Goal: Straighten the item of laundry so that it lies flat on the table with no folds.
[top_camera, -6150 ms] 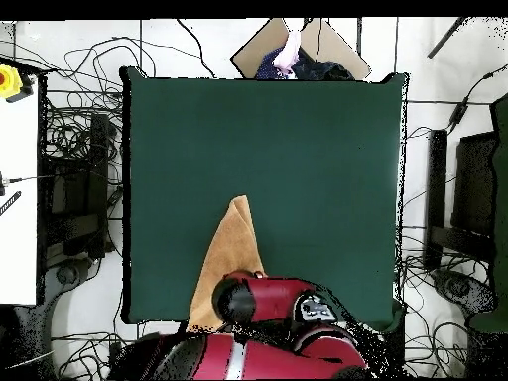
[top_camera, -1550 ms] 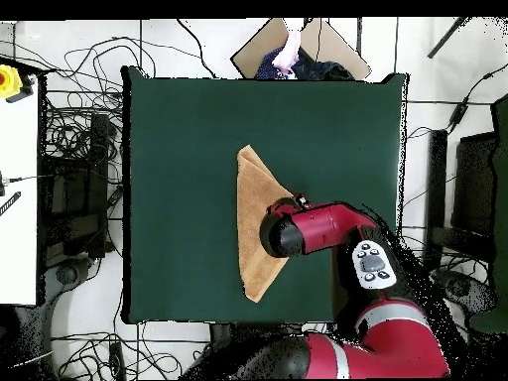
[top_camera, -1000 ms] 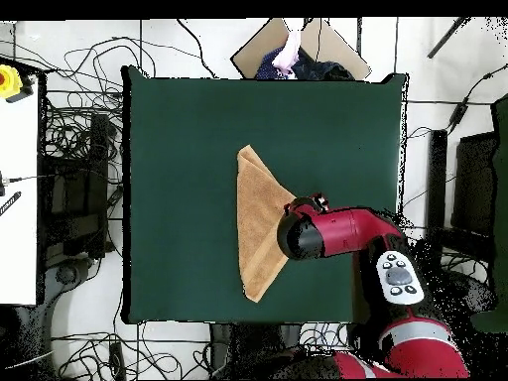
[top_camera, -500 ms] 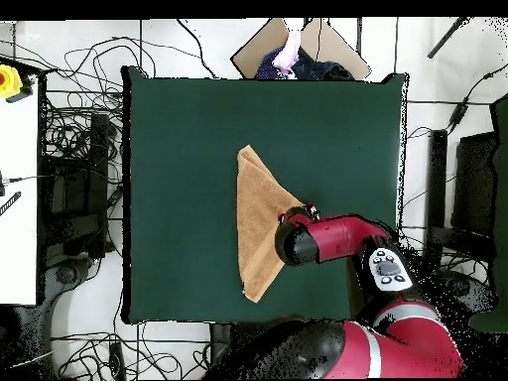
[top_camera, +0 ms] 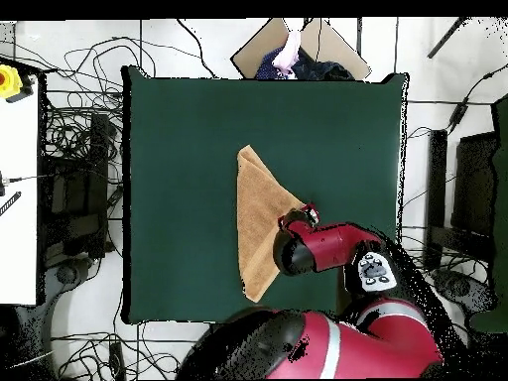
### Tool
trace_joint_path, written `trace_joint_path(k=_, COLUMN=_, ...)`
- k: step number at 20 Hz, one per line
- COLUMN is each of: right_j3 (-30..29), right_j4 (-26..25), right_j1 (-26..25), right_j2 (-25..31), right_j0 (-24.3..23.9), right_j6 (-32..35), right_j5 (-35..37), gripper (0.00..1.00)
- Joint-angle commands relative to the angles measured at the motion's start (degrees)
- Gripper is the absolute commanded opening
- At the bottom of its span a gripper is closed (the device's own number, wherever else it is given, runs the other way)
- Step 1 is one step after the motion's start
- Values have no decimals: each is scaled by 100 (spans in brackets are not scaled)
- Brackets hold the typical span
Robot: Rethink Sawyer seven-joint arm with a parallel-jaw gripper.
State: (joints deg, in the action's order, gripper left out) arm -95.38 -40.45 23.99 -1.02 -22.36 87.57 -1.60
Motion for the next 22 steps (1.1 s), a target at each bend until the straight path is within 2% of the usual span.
trace_joint_path(k=1, right_j3=-125, right_j4=154, right_j1=-701, right_j2=-235, right_j0=196, right_j6=982, right_j5=-13, gripper=100)
trace_joint_path(k=3, right_j3=-131, right_j4=176, right_j1=-674, right_j2=-203, right_j0=199, right_j6=907, right_j5=85, gripper=100)
trace_joint_path(k=4, right_j3=-137, right_j4=173, right_j1=-659, right_j2=-179, right_j0=193, right_j6=855, right_j5=122, gripper=0)
trace_joint_path(k=9, right_j3=-385, right_j4=435, right_j1=-326, right_j2=-159, right_j0=292, right_j6=929, right_j5=583, gripper=0)
trace_joint_path(k=15, right_j3=-703, right_j4=794, right_j1=47, right_j2=-266, right_j0=625, right_j6=1061, right_j5=716, gripper=0)
trace_joint_path(k=22, right_j3=-411, right_j4=952, right_j1=-462, right_j2=-65, right_j0=310, right_j6=865, right_j5=713, gripper=0)
